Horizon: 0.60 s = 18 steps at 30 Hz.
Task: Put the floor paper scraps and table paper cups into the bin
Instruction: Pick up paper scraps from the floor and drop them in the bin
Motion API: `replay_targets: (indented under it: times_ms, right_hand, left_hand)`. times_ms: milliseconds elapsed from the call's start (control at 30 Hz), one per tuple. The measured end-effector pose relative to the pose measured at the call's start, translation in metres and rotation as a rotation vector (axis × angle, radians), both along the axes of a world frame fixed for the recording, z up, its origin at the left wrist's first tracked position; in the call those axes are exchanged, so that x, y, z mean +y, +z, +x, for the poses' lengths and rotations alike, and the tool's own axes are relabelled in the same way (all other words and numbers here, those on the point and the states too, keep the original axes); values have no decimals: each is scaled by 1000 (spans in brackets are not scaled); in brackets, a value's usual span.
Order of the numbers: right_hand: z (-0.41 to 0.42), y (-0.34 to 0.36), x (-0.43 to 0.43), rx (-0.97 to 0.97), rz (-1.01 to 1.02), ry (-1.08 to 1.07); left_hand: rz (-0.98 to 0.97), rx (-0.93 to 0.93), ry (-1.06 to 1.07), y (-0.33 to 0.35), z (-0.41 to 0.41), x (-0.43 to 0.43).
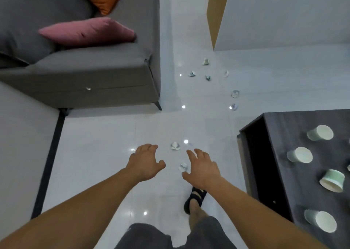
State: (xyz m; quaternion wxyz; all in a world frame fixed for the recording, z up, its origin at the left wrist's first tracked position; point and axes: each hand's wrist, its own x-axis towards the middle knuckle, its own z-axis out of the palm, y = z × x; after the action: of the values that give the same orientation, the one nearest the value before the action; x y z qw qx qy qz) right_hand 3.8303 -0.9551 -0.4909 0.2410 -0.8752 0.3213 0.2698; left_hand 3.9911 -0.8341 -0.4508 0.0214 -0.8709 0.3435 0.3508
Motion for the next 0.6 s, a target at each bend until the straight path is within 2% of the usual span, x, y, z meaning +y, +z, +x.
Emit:
replay_targets:
  times_ms: [133, 267, 467, 600]
  right_hand:
    - [29, -76, -42, 16, 53, -3]
    - [53, -190, -56, 44, 95, -24]
    - [55, -402, -42, 155, 117, -33]
    - [46, -520, -27, 171, 64, 21]
  left_hand:
    - [-7, 41, 41, -71, 30, -50]
    - [36, 98, 24, -183, 48, -72]
    - [109, 209, 13, -383, 51, -59]
    - [135, 269, 44, -492, 45, -30]
